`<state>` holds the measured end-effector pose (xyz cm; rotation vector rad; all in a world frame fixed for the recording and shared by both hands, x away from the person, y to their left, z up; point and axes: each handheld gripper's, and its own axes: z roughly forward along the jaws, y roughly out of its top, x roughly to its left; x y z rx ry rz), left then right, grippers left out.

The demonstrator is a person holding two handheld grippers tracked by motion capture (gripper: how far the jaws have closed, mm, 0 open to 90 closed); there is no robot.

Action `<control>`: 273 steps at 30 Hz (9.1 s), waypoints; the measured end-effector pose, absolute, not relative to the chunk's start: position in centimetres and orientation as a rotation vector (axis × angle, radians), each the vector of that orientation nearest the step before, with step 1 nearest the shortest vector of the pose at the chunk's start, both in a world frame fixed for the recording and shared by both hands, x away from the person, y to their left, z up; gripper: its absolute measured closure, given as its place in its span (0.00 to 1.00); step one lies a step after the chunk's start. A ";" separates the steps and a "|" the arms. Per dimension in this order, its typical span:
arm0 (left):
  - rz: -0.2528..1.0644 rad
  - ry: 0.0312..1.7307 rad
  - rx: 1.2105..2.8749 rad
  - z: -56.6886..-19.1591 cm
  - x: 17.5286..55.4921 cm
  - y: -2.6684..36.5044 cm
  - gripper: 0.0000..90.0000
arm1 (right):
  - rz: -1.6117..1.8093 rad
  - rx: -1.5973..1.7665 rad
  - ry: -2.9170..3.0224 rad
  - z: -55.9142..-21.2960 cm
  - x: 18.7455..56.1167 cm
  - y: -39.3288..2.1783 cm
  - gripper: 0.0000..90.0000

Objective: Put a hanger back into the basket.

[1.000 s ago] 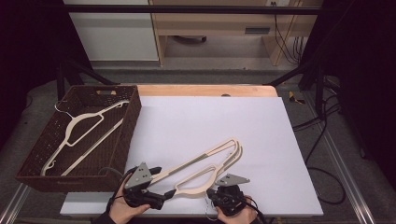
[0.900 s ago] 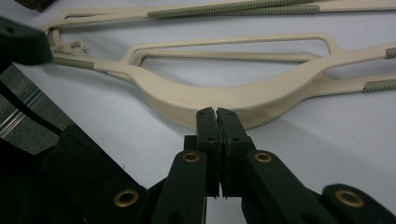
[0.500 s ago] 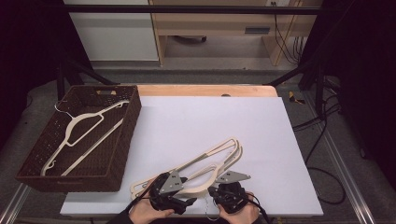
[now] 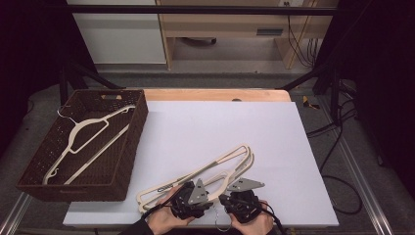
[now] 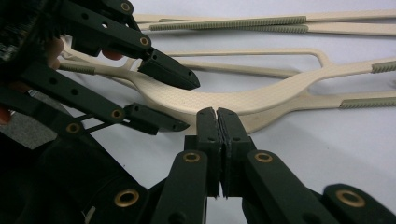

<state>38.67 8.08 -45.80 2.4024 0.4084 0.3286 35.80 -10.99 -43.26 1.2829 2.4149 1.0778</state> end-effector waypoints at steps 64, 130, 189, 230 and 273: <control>0.385 0.730 2.055 -39.5 42.5 17.6 0.95 | 1.360 1.270 1.953 -43.9 38.7 -22.8 0.10; 0.535 0.895 1.867 -26.6 48.4 39.6 0.95 | 1.365 1.206 1.906 -42.3 38.4 -23.8 0.05; 0.534 1.434 1.731 -36.4 49.0 46.2 0.69 | 1.350 1.196 1.924 -42.5 38.5 -23.5 0.05; 0.504 0.760 1.705 -35.9 39.1 26.2 0.06 | 1.384 1.163 1.974 -41.8 37.6 -21.6 0.07; 0.346 0.735 1.950 -44.0 39.5 21.3 0.08 | 1.103 1.134 2.437 -48.1 34.7 -9.7 0.71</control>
